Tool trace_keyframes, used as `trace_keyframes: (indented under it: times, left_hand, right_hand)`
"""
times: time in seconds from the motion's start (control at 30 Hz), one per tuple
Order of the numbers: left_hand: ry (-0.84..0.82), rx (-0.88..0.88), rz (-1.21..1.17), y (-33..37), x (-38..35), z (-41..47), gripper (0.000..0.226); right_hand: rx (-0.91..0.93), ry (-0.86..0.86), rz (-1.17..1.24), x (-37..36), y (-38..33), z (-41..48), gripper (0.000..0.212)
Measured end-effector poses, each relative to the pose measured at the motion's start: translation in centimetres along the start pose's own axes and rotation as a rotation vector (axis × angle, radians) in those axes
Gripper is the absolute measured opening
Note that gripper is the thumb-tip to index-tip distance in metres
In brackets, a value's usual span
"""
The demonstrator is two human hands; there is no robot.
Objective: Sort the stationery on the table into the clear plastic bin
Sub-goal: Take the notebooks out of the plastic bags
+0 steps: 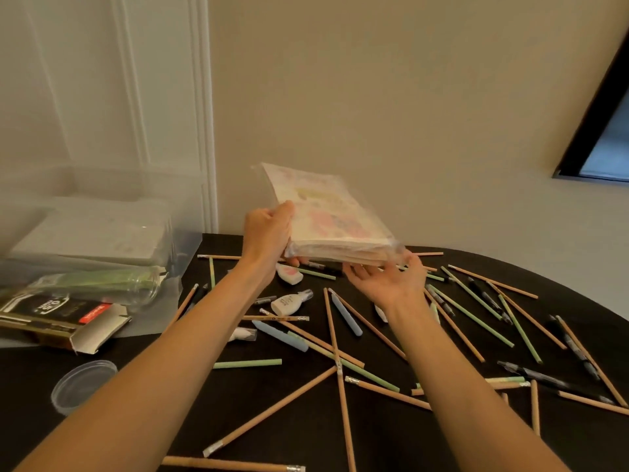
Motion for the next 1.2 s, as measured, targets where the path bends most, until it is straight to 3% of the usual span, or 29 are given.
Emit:
trace_keyframes:
  times: [0.13,0.33,0.4,0.43,0.5,0.53,0.63,0.7,0.83,0.93,1.13,1.2]
  left_hand:
    - [0.057,-0.058,0.102,0.8,1.0,2.9,0.032]
    - [0.027,0.031,0.299,4.6,3.3,7.8,0.036]
    - [0.035,0.125,0.435,5.9,4.8,9.7,0.023]
    - [0.046,0.162,0.528,6.8,6.1,10.9,0.036]
    - [-0.01,0.11,0.806,8.6,8.0,12.5,0.085]
    - [-0.061,0.038,0.968,9.9,8.8,12.9,0.097]
    - [-0.347,-0.27,1.476,11.8,9.9,13.5,0.084]
    - [-0.545,-0.35,1.633,11.6,11.1,13.5,0.069]
    - [-0.696,-0.211,1.652,12.0,15.4,14.9,0.096]
    - [-0.707,-0.128,1.625,11.0,18.3,16.2,0.101]
    - [-0.68,-0.057,1.567,7.8,22.5,18.7,0.104]
    - [-0.669,-0.057,1.565,6.5,23.2,19.5,0.106]
  right_hand:
    - [-0.014,-0.152,-0.016,-5.0,2.0,1.9,0.045]
    - [0.0,-0.038,-0.023,-10.9,2.7,4.8,0.027]
    - [-0.017,-0.008,-0.046,-12.6,3.1,5.4,0.027]
    - [-0.023,0.011,-0.076,-13.8,3.4,5.8,0.029]
    - [-0.039,0.046,-0.148,-15.3,3.8,6.4,0.026]
    - [-0.055,0.045,-0.193,-16.3,4.1,6.6,0.024]
    - [-0.105,0.029,-0.346,-19.2,5.8,7.4,0.016]
    - [-0.122,0.002,-0.436,-20.8,6.8,7.6,0.012]
    - [-0.186,-0.053,-0.604,-25.0,10.1,10.1,0.013]
    - [-0.25,-0.049,-0.692,-27.2,13.2,12.2,0.047]
    - [-0.337,-0.163,-0.788,-29.7,18.7,16.1,0.04]
    - [-0.346,-0.183,-0.827,-29.7,20.3,17.2,0.028]
Point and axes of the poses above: each hand's wrist, its own z-axis towards the middle knuckle, its own x-axis out of the back of the hand, y = z × x, the point moved 8 cm from there along z, towards the middle knuckle
